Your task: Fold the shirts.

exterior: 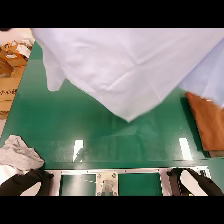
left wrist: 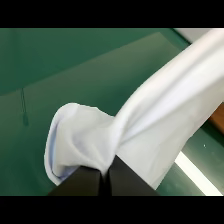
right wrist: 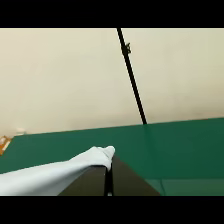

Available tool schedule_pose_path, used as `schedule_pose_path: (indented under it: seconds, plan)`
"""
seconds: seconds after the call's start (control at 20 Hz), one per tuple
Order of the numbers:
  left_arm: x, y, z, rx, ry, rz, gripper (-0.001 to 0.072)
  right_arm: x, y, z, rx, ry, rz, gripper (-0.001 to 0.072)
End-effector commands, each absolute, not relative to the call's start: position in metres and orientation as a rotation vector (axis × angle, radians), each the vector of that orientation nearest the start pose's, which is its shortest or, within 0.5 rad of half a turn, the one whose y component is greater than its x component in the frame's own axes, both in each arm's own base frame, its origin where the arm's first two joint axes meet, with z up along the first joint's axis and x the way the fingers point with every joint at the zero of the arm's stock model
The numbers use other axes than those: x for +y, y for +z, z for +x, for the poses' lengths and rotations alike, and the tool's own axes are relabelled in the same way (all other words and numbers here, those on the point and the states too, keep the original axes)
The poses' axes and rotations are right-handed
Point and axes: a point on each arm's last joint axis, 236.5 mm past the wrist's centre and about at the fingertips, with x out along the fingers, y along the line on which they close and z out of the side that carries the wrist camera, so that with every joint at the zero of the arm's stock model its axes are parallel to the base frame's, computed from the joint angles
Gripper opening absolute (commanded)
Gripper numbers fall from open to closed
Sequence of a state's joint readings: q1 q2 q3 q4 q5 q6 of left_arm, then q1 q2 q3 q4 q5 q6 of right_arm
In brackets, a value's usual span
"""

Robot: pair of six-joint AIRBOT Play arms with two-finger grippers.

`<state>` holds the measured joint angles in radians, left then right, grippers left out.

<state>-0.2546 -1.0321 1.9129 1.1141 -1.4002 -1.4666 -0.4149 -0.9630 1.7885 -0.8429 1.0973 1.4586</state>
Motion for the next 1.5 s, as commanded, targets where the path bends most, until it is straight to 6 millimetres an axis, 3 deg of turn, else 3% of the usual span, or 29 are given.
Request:
schedule_pose_path:
  seconds: [0.0,0.15,0.35,0.45,0.55,0.6,0.7,0.75,0.8,0.85,0.95,1.0,1.05,1.1,1.2,1.3,1.45]
  plan:
    - [-0.181,0.326,0.319,0.653,-0.643,-0.060,0.0023,-0.012,0.396,0.412,0.294,0.246,0.464,0.0013]
    - [-0.186,0.233,0.344,0.823,-0.601,-0.119,0.0023,0.007,0.323,0.469,0.471,0.311,0.519,0.0013]
    - [-0.211,0.101,0.359,1.019,-0.588,-0.318,0.0023,0.074,0.206,0.522,0.734,0.420,0.492,0.0013]
    - [-0.222,0.048,0.364,1.066,-0.588,-0.410,0.0023,0.104,0.146,0.534,0.862,0.445,0.470,0.0013]
    - [-0.228,0.003,0.368,1.117,-0.575,-0.469,0.0024,0.121,0.097,0.538,0.963,0.449,0.450,0.0013]
    - [-0.232,-0.016,0.370,1.149,-0.574,-0.488,0.0024,0.124,0.080,0.539,0.997,0.447,0.449,0.0014]
    - [-0.235,-0.045,0.369,1.212,-0.564,-0.512,0.0026,0.120,0.066,0.541,1.023,0.431,0.462,0.0016]
    - [-0.234,-0.053,0.368,1.233,-0.558,-0.513,0.0136,0.113,0.068,0.539,1.027,0.425,0.468,0.0066]
    - [-0.233,-0.056,0.367,1.241,-0.554,-0.514,0.0547,0.101,0.072,0.535,1.042,0.420,0.472,0.0267]
    - [-0.232,-0.054,0.367,1.246,-0.561,-0.512,0.0697,0.087,0.077,0.528,1.064,0.417,0.476,0.0417]
    - [-0.223,-0.040,0.363,1.289,-0.612,-0.485,0.0708,0.050,0.084,0.507,1.138,0.390,0.519,0.0443]
    - [-0.216,-0.030,0.363,1.308,-0.636,-0.469,0.0708,0.029,0.085,0.494,1.179,0.360,0.560,0.0316]
    - [-0.204,-0.018,0.367,1.314,-0.650,-0.449,0.0708,0.012,0.085,0.482,1.213,0.345,0.582,0.0135]
    - [-0.191,-0.007,0.375,1.305,-0.649,-0.435,0.0708,-0.005,0.085,0.470,1.240,0.325,0.607,0.0059]
    - [-0.165,0.019,0.396,1.251,-0.628,-0.445,0.0708,-0.031,0.080,0.451,1.260,0.265,0.675,0.0053]
    - [-0.142,0.034,0.414,1.198,-0.591,-0.462,0.0708,-0.043,0.070,0.423,1.284,0.233,0.718,0.0052]
    - [-0.126,0.024,0.414,1.206,-0.570,-0.440,0.0708,-0.041,0.034,0.358,1.374,0.142,0.739,0.0051]
